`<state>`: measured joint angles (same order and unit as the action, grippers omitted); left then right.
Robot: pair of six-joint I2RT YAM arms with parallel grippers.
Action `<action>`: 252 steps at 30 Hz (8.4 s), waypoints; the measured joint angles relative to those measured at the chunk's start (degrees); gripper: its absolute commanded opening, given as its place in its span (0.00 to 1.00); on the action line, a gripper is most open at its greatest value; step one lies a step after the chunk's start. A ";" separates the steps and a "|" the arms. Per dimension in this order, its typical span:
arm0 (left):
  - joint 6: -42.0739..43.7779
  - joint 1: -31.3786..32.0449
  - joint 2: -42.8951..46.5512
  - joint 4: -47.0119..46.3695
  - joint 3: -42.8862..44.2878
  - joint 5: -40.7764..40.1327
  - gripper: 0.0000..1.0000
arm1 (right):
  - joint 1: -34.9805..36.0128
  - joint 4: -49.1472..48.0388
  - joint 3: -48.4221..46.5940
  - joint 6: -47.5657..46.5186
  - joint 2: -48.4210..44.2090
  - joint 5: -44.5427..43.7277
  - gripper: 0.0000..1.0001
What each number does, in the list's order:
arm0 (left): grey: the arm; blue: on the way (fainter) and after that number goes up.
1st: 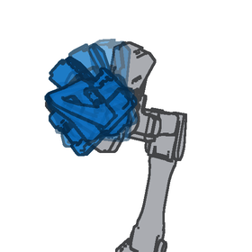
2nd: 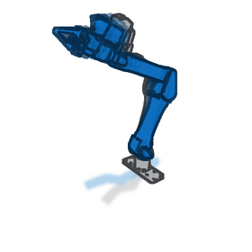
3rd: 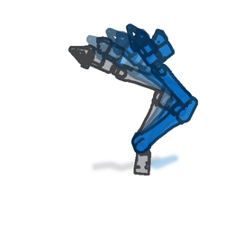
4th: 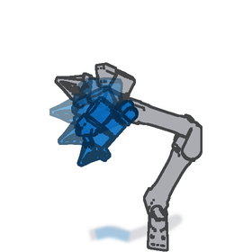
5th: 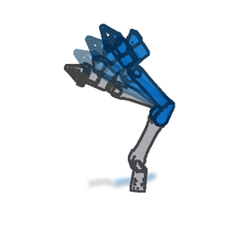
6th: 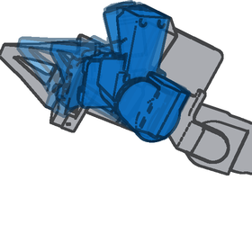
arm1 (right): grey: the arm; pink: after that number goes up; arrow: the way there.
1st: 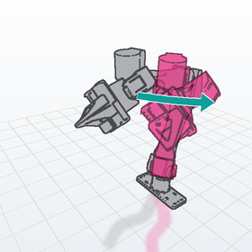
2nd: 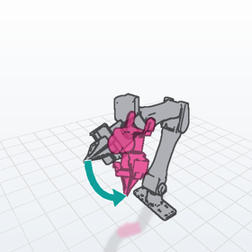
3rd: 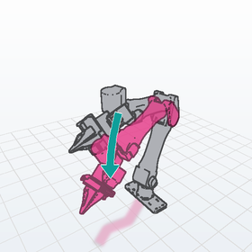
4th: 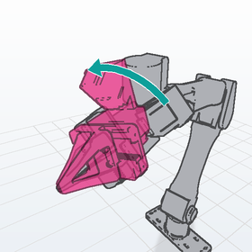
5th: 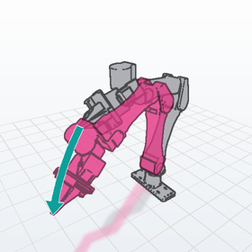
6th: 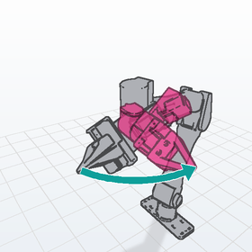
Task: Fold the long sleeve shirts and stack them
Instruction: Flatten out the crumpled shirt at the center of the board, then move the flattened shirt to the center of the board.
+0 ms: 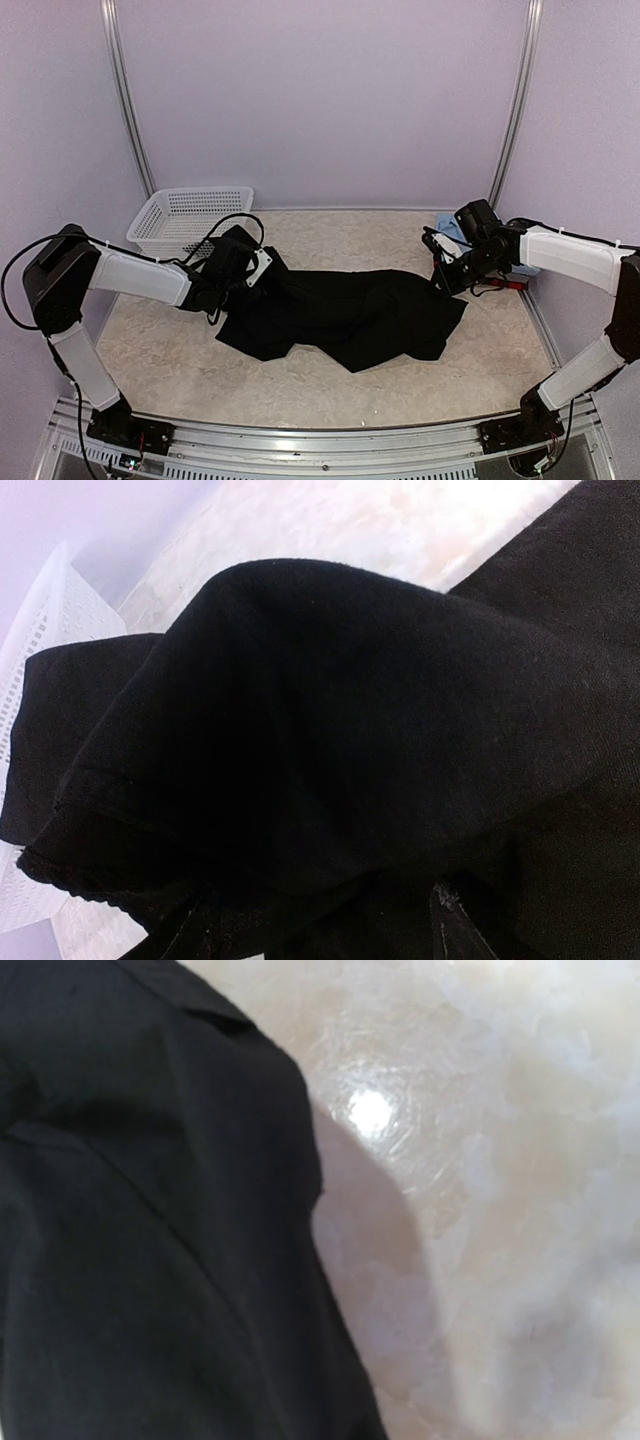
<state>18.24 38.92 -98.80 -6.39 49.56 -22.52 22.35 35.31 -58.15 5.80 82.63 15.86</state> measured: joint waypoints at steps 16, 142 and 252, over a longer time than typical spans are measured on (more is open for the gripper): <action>0.90 -0.66 -2.27 -6.80 0.66 -0.15 0.23 | 0.00 0.00 0.00 -0.17 0.00 0.00 0.00; -28.06 6.14 57.66 36.37 33.33 30.10 0.00 | 13.00 20.39 -40.50 10.62 -24.04 22.73 0.00; -44.22 0.13 1.77 0.24 -7.48 18.69 0.74 | 25.14 -11.08 15.23 20.09 4.11 -14.27 0.52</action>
<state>-25.98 39.05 -97.03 -6.15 42.09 -3.84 47.48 24.23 -42.92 25.89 86.74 1.58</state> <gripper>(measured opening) 0.754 0.541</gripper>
